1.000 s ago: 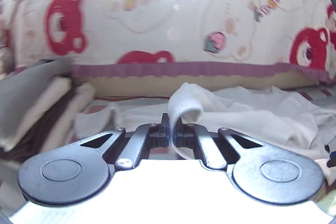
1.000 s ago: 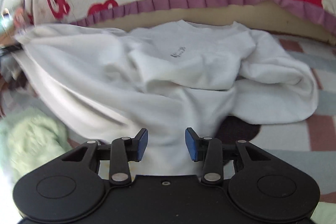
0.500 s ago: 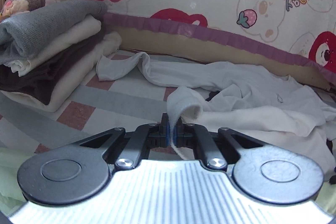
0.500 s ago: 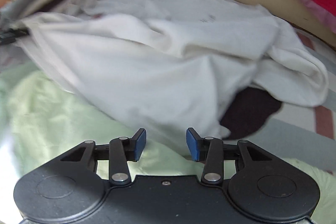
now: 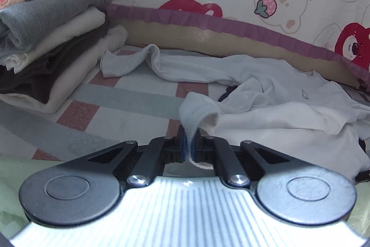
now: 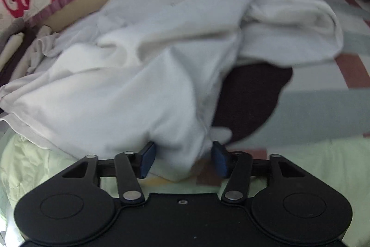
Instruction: Fold clothes
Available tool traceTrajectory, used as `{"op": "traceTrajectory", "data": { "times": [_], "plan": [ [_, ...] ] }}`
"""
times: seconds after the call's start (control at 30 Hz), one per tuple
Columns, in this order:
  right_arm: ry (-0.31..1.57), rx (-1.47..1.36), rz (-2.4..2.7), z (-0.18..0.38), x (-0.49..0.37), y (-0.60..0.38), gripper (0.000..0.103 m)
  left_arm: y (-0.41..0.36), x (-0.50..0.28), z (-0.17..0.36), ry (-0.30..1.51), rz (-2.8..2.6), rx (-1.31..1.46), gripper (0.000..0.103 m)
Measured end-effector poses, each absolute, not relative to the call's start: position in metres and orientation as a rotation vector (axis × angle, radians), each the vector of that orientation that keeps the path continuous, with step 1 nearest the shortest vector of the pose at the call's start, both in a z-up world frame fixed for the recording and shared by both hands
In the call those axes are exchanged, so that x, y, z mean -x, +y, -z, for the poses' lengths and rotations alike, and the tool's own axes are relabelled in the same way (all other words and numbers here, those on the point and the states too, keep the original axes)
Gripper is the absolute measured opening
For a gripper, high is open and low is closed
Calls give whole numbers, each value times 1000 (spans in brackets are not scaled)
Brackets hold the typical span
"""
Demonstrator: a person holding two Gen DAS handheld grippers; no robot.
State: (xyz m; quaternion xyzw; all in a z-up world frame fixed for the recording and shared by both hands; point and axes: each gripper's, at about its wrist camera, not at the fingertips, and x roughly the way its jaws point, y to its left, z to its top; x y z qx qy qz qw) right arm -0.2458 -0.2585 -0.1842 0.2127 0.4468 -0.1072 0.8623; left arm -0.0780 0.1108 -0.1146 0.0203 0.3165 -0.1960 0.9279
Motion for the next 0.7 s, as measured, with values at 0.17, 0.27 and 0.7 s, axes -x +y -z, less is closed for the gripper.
{"op": "traceTrajectory", "data": {
  "times": [0.17,0.27,0.7],
  "plan": [
    [671,-390,51,97,254,-271,8,124,79,74,548,559,19,4],
    [563,-402,25,23,278,-295,8,135,83,39,515,581,80,3],
    [1144,-491,143,122,354,-295,9,182,116,90,859,482,209,2]
  ]
}}
